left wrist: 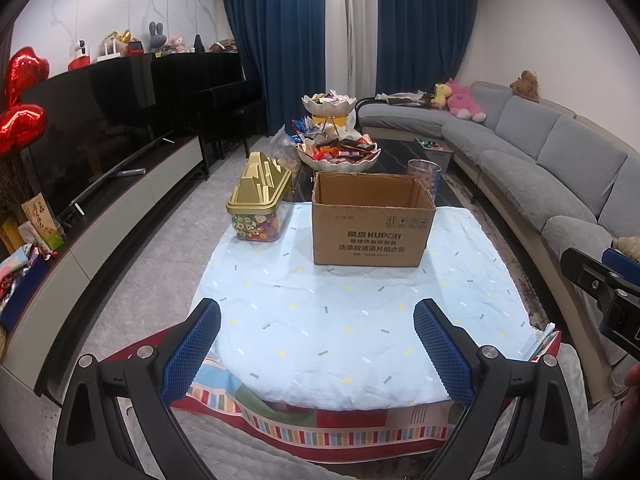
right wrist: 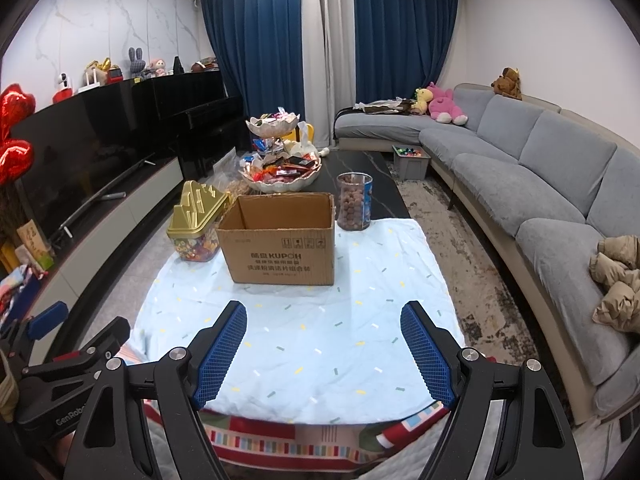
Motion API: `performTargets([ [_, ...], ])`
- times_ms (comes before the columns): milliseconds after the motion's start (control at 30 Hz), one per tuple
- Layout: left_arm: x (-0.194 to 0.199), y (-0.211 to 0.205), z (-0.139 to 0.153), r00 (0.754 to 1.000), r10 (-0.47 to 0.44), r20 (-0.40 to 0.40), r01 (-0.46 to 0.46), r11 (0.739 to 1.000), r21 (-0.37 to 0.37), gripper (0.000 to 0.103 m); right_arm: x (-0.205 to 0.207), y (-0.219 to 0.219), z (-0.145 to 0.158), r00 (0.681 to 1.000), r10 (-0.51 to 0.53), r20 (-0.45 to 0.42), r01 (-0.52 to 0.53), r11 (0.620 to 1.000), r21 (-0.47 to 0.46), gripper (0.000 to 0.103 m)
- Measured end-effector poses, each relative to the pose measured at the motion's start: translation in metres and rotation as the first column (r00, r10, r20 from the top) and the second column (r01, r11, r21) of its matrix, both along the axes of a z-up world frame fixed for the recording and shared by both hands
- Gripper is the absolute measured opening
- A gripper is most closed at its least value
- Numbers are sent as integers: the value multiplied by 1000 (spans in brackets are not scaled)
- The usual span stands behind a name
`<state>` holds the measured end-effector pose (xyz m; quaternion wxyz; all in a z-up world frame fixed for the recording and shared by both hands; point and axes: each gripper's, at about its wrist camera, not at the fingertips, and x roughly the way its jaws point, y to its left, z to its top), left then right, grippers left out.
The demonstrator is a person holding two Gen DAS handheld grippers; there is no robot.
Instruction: Organize snacks
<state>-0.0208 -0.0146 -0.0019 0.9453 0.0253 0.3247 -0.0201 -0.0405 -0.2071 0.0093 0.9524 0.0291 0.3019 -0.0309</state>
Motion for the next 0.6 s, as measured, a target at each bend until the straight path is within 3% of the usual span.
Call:
performTargets([
  [600,0,1,1,1000,-2,0,2,1000,-2,99,0,-1,0,1000,-1,-3,1,1000,3,80],
])
